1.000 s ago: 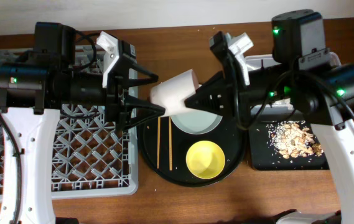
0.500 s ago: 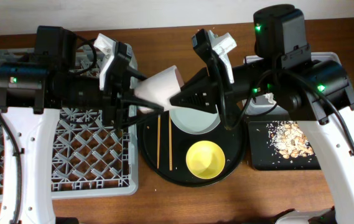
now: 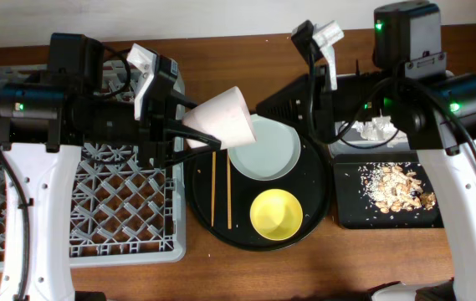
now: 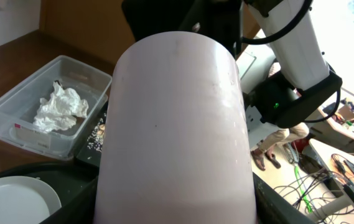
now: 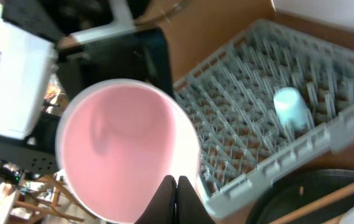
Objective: Sort waste into correct bins and load items into the dishwasher rack
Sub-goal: 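Hand the pink cup from the right gripper to the left gripper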
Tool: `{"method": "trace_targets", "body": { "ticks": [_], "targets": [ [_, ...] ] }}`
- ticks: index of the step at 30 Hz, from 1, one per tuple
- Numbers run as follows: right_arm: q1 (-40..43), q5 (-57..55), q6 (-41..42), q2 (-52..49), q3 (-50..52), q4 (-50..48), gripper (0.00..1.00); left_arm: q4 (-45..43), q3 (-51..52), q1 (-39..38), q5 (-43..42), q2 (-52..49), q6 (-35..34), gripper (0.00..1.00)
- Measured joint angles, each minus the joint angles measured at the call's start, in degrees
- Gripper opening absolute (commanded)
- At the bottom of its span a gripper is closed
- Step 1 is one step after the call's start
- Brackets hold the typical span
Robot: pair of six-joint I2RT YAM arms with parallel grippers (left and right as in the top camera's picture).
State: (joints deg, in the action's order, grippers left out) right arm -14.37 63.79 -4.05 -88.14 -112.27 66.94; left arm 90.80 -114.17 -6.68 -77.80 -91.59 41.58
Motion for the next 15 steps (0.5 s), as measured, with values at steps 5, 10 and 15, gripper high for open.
{"method": "trace_targets", "body": {
  "ticks": [5,10,15],
  "targets": [
    [-3.69,-2.54,-0.74,0.00,3.21,0.35,0.04,-0.17,0.00,0.11,0.37,0.00,-0.02,0.35],
    [-6.78,-3.17,-0.94,0.00,6.23,1.81,0.04,-0.07,0.02,0.04,2.86,-0.02,-0.02,0.36],
    [-4.98,-15.96,-0.85,0.00,6.91,7.43,0.29,-0.66,0.02,4.87,3.67,0.00,-1.38,0.30]
  ]
}}
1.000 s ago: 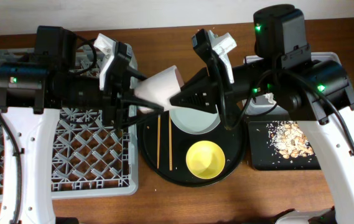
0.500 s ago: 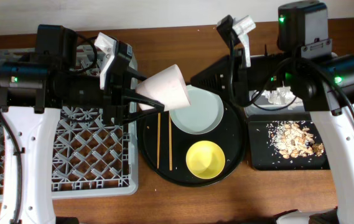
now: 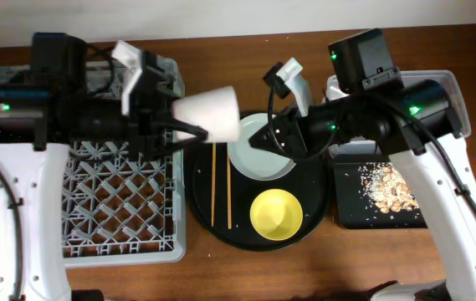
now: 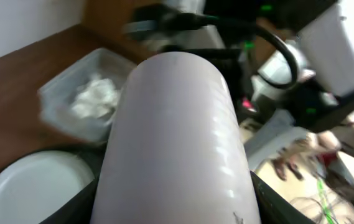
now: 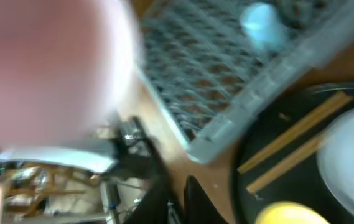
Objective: Sort waste into correct bins and load items into the dishwasher rack
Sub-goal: 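Hand the pink cup from the right gripper to the left gripper, then lower the pink cup into the rack with the left gripper and release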
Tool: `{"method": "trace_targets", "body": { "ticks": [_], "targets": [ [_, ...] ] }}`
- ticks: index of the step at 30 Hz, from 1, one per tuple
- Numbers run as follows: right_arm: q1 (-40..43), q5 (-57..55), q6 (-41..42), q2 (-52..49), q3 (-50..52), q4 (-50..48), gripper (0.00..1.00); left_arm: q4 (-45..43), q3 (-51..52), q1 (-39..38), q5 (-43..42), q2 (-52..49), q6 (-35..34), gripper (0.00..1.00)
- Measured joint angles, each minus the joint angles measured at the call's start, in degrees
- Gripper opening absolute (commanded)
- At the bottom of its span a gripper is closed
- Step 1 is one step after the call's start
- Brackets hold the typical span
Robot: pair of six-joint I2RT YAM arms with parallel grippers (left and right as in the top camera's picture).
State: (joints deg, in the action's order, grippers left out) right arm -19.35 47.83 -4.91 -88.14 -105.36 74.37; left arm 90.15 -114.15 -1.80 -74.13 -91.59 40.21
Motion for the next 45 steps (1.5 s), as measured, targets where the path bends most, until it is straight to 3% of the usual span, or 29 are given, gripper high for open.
{"method": "trace_targets", "body": {
  "ticks": [1,3,5,8,13,19,26,33,35,36,37,40,42,45],
  "targets": [
    [0.59,-4.48,-0.11,0.00,0.09,1.22,0.41,0.31,-0.02,2.80,3.21,0.00,-1.01,0.30],
    [0.96,-14.56,-0.13,-0.07,0.37,2.99,0.98,2.75,0.00,7.91,13.62,0.00,-3.10,0.30],
    [0.96,-20.28,-0.11,-0.07,0.98,3.23,0.99,3.10,-0.02,9.70,22.56,0.00,-7.48,0.30],
    [0.96,-24.02,-0.24,-0.15,2.58,3.28,0.99,1.03,0.00,10.14,38.95,0.00,-20.59,0.30],
    [0.96,-25.16,-0.24,-0.22,2.64,3.26,0.99,-1.25,0.00,9.62,52.94,0.00,-35.30,0.29],
    [0.96,-25.53,-0.24,-0.22,2.64,3.26,0.99,-3.76,6.08,6.32,63.06,-0.39,-42.10,0.29],
    [0.96,-25.79,-0.24,-0.22,2.95,3.28,0.99,-25.51,32.28,6.32,66.99,-1.55,-44.41,0.29],
    [0.96,-25.77,-0.24,-0.22,2.95,3.26,0.99,-27.63,35.15,6.32,70.14,-1.64,-46.31,0.31],
    [0.96,-25.77,-0.26,-0.22,2.95,3.26,0.99,-29.03,35.65,6.32,70.14,-1.64,-46.36,0.56],
    [0.96,-25.77,-0.22,-0.22,2.95,3.26,0.99,-29.33,35.78,6.32,70.14,-1.64,-46.51,0.61],
    [0.96,-25.79,-0.24,-0.22,2.95,3.26,0.99,-29.59,35.89,6.32,70.18,-1.64,-46.64,0.77],
    [0.96,-25.77,-0.24,-0.22,2.95,3.26,0.98,-29.77,35.95,6.32,70.58,-1.64,-47.12,0.87],
    [0.96,-25.77,-0.24,-0.22,2.95,3.26,0.99,-29.77,35.95,6.32,70.55,-1.64,-47.15,0.99],
    [0.96,-25.77,-0.26,-0.22,2.95,3.26,0.99,-29.27,35.67,6.32,70.53,-1.64,-47.32,0.99]
  ]
}}
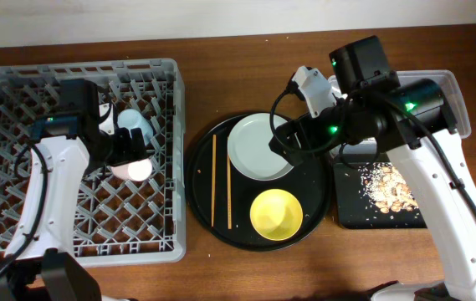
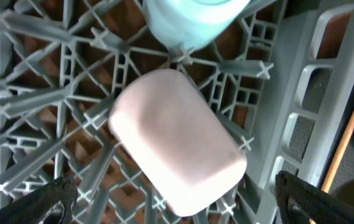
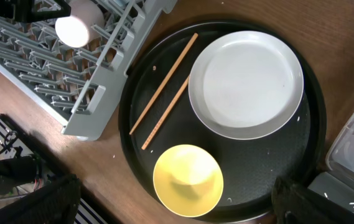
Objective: Sort waste into correct bins and load items into the dishwasher rack
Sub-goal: 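Lower the pink cup into the rack with the left gripper and release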
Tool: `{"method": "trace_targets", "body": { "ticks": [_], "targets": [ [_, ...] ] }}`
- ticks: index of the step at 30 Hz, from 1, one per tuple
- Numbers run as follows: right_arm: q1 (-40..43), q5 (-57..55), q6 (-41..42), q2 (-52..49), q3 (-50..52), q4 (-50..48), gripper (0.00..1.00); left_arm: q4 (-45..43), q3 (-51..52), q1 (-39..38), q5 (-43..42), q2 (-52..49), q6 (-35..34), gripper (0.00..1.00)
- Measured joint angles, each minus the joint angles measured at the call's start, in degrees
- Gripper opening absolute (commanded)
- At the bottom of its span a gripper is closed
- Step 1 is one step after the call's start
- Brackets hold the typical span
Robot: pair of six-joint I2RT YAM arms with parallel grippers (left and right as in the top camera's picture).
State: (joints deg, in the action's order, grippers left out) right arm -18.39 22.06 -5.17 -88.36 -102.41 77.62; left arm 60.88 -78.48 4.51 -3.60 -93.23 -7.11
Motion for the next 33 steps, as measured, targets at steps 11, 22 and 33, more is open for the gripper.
{"method": "trace_targets", "body": {
  "ticks": [11,22,33],
  "targets": [
    [0.00,0.00,0.04,0.00,0.00,0.02,0.99,7.23,-3.78,-2.91,-8.09,1.33,-0.02,0.00],
    [0.00,0.00,0.02,0.00,0.02,0.00,0.99,-4.61,7.32,-5.14,8.02,1.62,-7.48,0.01],
    [0.00,-0.02,0.04,0.00,0.02,0.00,0.99,-9.77,7.34,-5.25,14.67,1.68,-9.44,0.08]
  ]
}}
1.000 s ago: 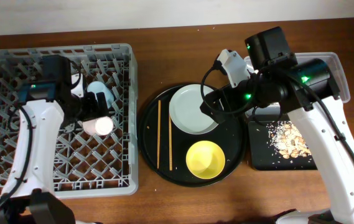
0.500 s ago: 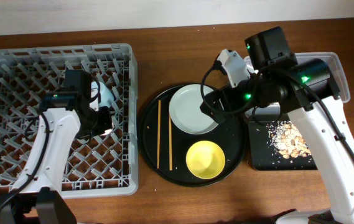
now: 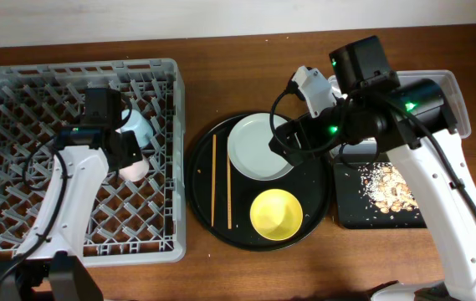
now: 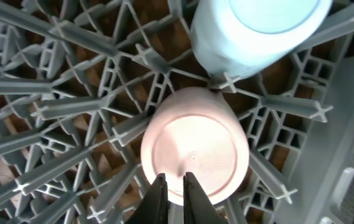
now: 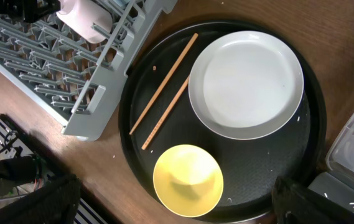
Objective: Sort waste into correct bins and load items into the dishwasher rack
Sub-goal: 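Lower the pink cup into the rack with the left gripper and release, then grasp a wooden chopstick with the left gripper and drop it into the rack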
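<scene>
A pink cup (image 4: 194,154) stands base up in the grey dishwasher rack (image 3: 20,209), beside a light blue cup (image 4: 257,31). My left gripper (image 4: 175,182) hangs just above the pink cup's base, fingers together and holding nothing. On the round black tray (image 3: 313,219) lie a white plate (image 5: 246,84), a yellow bowl (image 5: 188,180) and two wooden chopsticks (image 5: 164,84). My right gripper (image 3: 288,144) hovers open above the tray, nothing between its fingers.
A black bin (image 3: 355,213) with food scraps sits right of the tray. Behind it a clear bin (image 3: 457,82) is mostly hidden by my right arm. The rack's right wall (image 3: 179,150) runs close to the tray's left rim.
The pink cup lay tilted in the rack under my open left gripper; now it stands base up and that gripper is shut above it. My right arm has not moved.
My left gripper held the pink cup in the air between rack and tray, with my shut right gripper near it. Then the cup was over the rack's right edge. Later it lay in the rack beside the blue cup, both grippers open. Now it stands inverted.
</scene>
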Tool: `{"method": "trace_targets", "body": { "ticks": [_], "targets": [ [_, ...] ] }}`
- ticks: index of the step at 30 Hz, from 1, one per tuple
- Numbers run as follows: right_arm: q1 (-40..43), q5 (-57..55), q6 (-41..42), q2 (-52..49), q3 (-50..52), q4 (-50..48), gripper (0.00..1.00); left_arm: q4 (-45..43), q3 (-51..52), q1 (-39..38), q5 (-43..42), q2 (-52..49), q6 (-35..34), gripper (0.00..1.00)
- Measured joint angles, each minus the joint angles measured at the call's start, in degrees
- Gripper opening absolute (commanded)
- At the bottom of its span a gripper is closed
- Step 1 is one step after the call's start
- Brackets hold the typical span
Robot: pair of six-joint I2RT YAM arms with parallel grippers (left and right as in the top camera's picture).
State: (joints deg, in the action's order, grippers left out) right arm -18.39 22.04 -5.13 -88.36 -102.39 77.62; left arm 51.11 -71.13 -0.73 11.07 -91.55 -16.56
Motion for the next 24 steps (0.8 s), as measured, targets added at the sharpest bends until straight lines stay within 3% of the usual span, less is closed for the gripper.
{"method": "trace_targets", "body": {
  "ticks": [2,5,9,14,20,24],
  "targets": [
    [0.00,0.02,-0.02,0.00,0.00,0.02,0.99,-1.22,0.02,0.00,1.38,0.00,0.00,0.10],
    [0.00,0.00,-0.02,0.00,0.00,-0.02,0.99,-1.03,-0.72,0.00,-0.39,0.07,-0.13,0.26],
    [0.00,0.02,-0.04,0.00,0.00,0.00,0.99,0.98,-4.37,-0.83,-19.52,6.73,-0.59,0.38],
    [0.00,0.02,-0.02,0.00,0.00,0.00,0.99,3.32,-3.21,-12.02,-25.66,8.13,-0.61,0.38],
    [0.00,0.02,0.00,0.00,0.00,0.00,0.99,-1.53,2.05,-26.25,-20.98,8.11,-3.50,0.38],
    [0.00,0.02,0.00,0.00,0.00,-0.52,0.99,-5.46,5.73,-31.04,-18.93,8.07,-6.91,0.39]
  ]
}}
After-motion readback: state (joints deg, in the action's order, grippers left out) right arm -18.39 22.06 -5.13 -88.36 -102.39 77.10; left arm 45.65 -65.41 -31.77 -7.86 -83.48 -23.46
